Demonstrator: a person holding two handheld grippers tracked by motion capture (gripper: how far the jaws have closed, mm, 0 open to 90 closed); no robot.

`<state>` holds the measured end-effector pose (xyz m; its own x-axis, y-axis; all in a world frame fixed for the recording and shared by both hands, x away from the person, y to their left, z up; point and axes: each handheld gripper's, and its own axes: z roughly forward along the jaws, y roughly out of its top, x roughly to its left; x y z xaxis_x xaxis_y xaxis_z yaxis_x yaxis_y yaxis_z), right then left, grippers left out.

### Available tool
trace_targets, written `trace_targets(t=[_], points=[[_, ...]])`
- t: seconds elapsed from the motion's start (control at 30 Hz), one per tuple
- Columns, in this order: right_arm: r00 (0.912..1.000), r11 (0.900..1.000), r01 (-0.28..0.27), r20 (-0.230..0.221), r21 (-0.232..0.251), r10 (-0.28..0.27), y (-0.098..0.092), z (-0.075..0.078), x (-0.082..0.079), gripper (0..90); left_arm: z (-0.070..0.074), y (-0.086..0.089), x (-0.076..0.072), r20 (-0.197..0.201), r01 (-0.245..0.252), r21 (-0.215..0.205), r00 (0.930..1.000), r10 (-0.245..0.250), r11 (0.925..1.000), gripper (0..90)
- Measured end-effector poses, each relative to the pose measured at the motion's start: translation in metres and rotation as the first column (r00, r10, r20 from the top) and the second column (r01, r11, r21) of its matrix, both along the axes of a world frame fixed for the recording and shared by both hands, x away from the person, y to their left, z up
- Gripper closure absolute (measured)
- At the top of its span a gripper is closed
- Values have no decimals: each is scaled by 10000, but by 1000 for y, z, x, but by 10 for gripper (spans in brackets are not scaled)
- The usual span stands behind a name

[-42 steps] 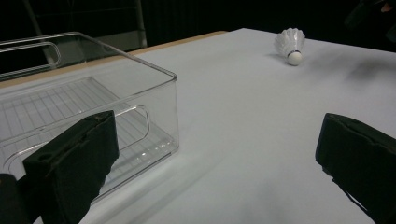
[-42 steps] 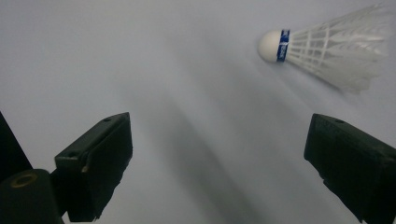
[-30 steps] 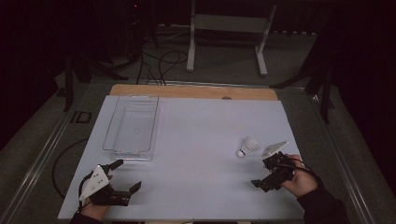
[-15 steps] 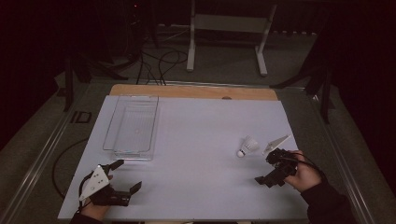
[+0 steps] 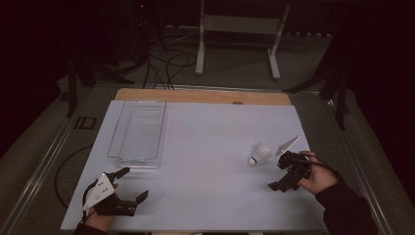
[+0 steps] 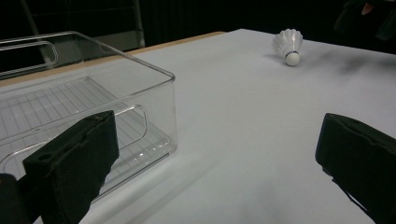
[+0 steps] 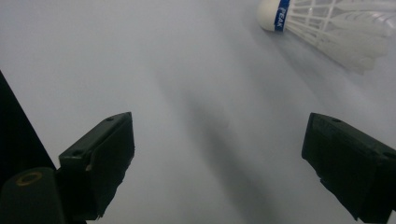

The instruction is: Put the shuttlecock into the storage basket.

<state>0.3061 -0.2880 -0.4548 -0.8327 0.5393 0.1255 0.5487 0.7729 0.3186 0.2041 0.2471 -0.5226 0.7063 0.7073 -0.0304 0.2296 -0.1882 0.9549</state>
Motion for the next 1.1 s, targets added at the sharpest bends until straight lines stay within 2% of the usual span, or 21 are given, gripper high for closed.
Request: trace_targets(t=[0.07,0.13,0.2,0.27,0.33,0.4,0.47,0.57,0.63,0.73,0.83,1.0,1.03,1.1], points=[[9991,9998,-210,368,-46,212,0,1,-1,94,0,0,0,-5,4,0,10000,-4,10000,1],[9994,9998,-92,319,-157,97,0,1,1,94,0,0,0,-11,-1,4,10000,1,10000,1],[9991,9994,-207,358,-271,216,-2,1,3,94,0,0,0,-17,-4,4,10000,4,10000,1],[9992,9991,-350,184,-236,354,-3,1,5,111,0,0,0,-20,-12,5,10000,12,10000,1],[9990,9977,-437,113,-527,444,-4,-1,6,127,0,0,0,-19,-3,4,10000,3,10000,1],[9980,9971,-432,-488,-633,401,-4,-3,9,143,0,0,0,-15,0,9,10000,0,10000,1],[9975,9934,-632,-361,-959,600,-4,-4,10,140,0,0,0,0,6,41,10000,-6,10000,1],[9957,9921,-783,-577,-976,729,-3,-4,13,132,0,0,0,-5,9,27,10000,-9,10000,1],[9943,9889,-1040,-364,-1061,1007,-2,-3,13,130,0,0,0,-12,12,28,10000,-12,10000,1],[9891,9878,-1285,-831,-877,1213,1,-1,13,130,0,0,0,-16,18,25,10000,-18,10000,1],[9843,9799,-1659,-787,-1106,1578,4,-1,12,125,0,0,0,-9,30,31,10000,-30,10000,1],[9774,9800,-1884,-1099,-641,1807,6,2,15,113,0,0,0,-16,32,13,10000,-32,10000,1],[9765,9793,-1947,-1048,-562,1881,6,2,16,101,0,0,0,-21,38,12,10000,-38,10000,1],[9745,9810,-1914,-1257,-318,1861,6,5,18,101,0,0,0,-21,33,7,10000,-33,10000,1]])
